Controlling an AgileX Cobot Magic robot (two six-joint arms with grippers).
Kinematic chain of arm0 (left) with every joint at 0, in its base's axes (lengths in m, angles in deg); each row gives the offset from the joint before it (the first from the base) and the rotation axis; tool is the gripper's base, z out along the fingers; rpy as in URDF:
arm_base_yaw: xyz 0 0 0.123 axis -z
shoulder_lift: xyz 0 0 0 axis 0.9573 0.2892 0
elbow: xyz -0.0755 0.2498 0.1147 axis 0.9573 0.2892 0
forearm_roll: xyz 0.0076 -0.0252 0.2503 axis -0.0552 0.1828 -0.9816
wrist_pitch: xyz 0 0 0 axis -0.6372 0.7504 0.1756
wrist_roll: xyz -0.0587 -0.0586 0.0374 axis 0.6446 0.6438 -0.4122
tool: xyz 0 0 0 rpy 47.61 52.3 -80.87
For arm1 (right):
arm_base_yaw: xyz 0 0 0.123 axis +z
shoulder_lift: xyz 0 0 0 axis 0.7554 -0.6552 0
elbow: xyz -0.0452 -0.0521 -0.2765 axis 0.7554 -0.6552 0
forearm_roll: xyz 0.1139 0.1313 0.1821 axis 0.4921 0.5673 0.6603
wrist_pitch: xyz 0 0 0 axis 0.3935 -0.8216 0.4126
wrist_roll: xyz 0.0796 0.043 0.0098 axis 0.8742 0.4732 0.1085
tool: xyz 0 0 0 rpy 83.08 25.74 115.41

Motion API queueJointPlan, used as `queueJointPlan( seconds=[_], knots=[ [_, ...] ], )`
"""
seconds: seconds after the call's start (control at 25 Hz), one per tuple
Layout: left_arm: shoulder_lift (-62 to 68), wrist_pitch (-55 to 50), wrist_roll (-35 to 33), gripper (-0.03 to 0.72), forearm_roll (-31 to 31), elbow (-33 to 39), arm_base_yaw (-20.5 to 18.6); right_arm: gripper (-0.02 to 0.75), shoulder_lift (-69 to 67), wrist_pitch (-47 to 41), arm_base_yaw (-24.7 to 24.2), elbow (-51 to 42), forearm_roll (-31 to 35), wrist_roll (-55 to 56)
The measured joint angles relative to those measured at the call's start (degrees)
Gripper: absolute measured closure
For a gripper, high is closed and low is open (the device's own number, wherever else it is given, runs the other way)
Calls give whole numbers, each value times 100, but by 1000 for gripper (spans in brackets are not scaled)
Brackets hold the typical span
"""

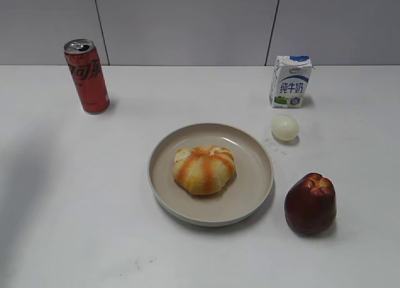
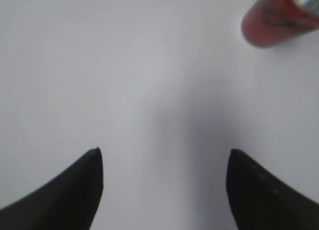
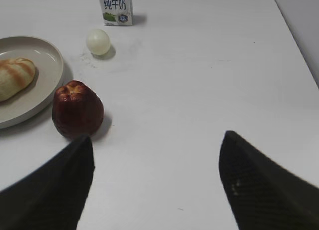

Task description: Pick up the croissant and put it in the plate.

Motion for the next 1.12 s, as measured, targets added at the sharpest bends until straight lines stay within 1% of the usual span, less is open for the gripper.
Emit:
queueJointPlan(
  seconds=[0.08, 0.32, 0.48, 0.64, 0.8, 1.12],
  knots=[
    [-466, 0, 0, 106, 5, 705, -6, 150, 0, 0, 0, 0, 0, 0],
    [-2339, -18, 11, 106, 63, 3143, 15, 150, 0, 0, 0, 0, 0, 0],
    [-3513, 266, 11, 109, 76, 4436, 15, 150, 0, 0, 0, 0, 0, 0],
    [-4578, 618, 11, 109, 83, 5369, 15, 150, 0, 0, 0, 0, 0, 0],
    [-5506, 758, 11, 109, 156, 5967, 15, 150, 0, 0, 0, 0, 0, 0],
    [-7122, 745, 12, 109, 197, 6046, 15, 150, 0, 0, 0, 0, 0, 0]
  ],
)
